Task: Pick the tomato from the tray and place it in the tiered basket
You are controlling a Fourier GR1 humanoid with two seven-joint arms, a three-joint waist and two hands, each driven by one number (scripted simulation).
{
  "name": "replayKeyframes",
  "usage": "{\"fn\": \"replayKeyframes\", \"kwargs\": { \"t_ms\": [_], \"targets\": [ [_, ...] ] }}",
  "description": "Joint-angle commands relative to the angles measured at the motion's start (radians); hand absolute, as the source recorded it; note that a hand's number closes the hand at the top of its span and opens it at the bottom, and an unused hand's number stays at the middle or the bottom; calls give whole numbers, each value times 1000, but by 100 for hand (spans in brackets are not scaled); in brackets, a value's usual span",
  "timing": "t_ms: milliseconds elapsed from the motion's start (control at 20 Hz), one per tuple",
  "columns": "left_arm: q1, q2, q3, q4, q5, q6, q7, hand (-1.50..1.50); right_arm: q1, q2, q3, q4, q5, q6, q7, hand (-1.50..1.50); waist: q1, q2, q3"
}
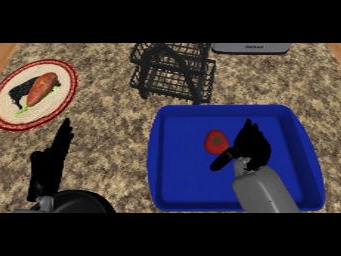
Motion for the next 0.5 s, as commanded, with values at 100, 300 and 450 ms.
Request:
{"fn": "replayKeyframes", "kwargs": {
  "t_ms": [100, 300, 450],
  "targets": [
    [42, -61, -27, 17, 16, -12, -14, 0, -49, 11, -17, 55, -51, -35, 241, -150, -5, 6, -13],
    [36, -92, -39, 43, -25, 25, -14, 0, -32, 11, 32, 73, -69, -76, 241, -150, -11, 6, -13],
    [19, -63, -7, 10, -1, -7, 20, 0, -55, 11, 41, 90, -77, -112, 241, 150, -9, 4, -12]
  ]
}}
